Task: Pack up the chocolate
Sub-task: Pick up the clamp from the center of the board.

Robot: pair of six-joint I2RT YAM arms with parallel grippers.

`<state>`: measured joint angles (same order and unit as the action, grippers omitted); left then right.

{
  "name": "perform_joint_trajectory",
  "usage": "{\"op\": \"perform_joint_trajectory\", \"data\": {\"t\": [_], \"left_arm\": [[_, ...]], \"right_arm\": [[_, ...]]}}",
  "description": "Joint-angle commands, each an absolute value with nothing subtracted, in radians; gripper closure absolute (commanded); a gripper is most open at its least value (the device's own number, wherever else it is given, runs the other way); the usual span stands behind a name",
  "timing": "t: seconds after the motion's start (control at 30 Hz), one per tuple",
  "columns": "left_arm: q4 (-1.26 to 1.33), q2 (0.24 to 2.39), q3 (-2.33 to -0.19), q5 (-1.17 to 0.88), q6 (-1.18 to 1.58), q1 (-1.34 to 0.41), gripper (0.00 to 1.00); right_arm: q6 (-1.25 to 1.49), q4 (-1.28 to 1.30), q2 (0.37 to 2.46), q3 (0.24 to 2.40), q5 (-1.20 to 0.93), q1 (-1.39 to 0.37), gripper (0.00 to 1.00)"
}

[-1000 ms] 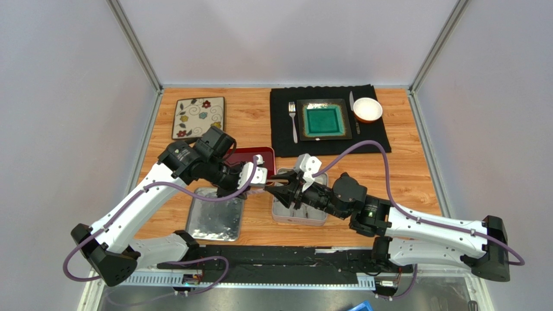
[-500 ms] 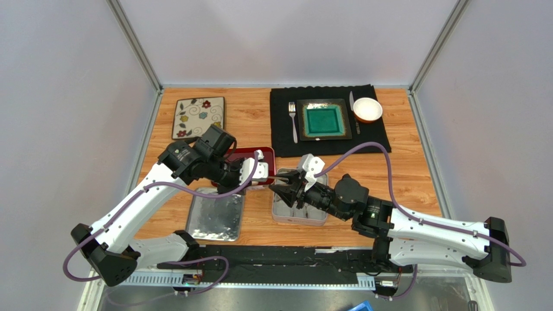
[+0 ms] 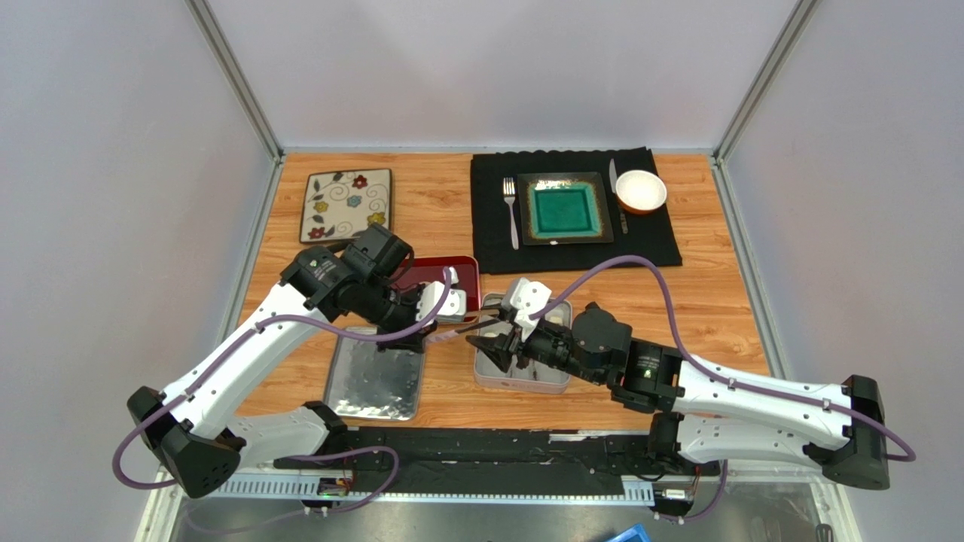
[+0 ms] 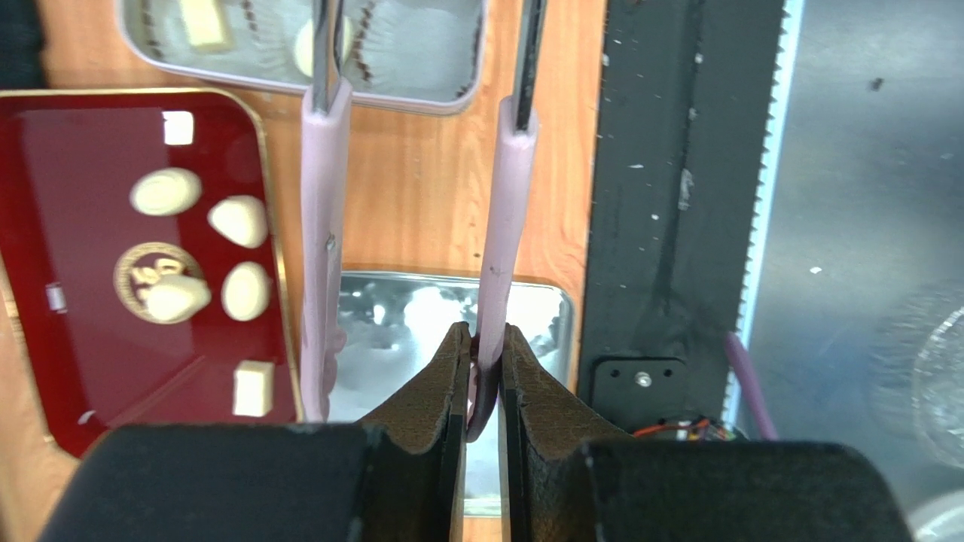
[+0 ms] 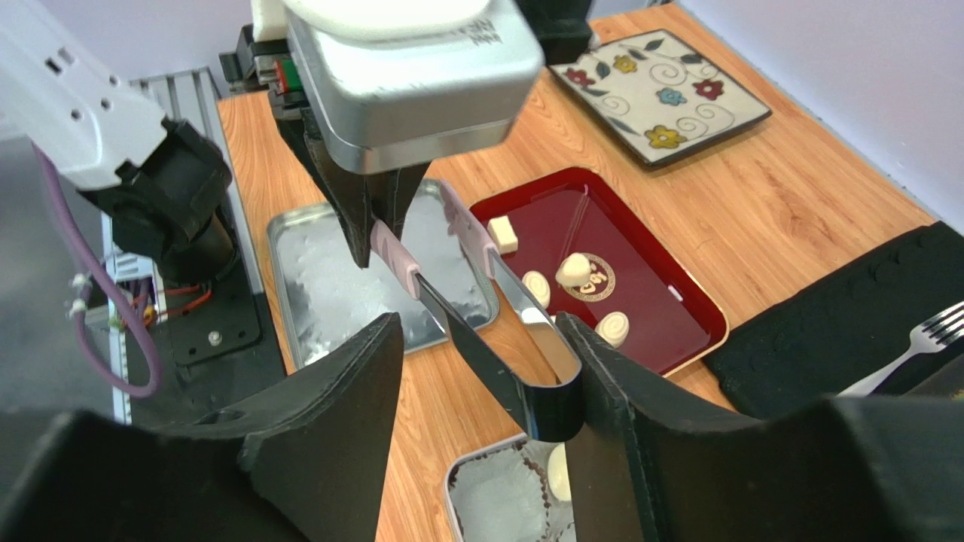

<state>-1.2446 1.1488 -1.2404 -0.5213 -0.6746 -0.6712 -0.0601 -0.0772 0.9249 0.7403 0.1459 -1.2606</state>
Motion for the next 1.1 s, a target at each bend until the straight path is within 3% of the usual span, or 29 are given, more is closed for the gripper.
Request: {"op": "perform_joint_trajectory", "data": {"t": [0.0, 0.3, 1.07], "left_arm": [[-1.264, 1.17, -1.244, -0.606, -0.649, -0.653, 1.0], [-1.362, 1.164, -1.241, -0.704, -0.756, -0.655, 1.0], [-1.402, 1.152, -1.27, -0.707, -0.784, -0.653, 1.0]], "right_arm": [[-0.161, 0.032, 0.969, 0.825, 0.034, -1.282, 0.44], [-0.256, 0.083, 1.046, 0.88, -0.089, -1.282, 0.39], [-0.11, 0.009, 1.109, 0.905, -0.302, -1.213, 0.47]]}}
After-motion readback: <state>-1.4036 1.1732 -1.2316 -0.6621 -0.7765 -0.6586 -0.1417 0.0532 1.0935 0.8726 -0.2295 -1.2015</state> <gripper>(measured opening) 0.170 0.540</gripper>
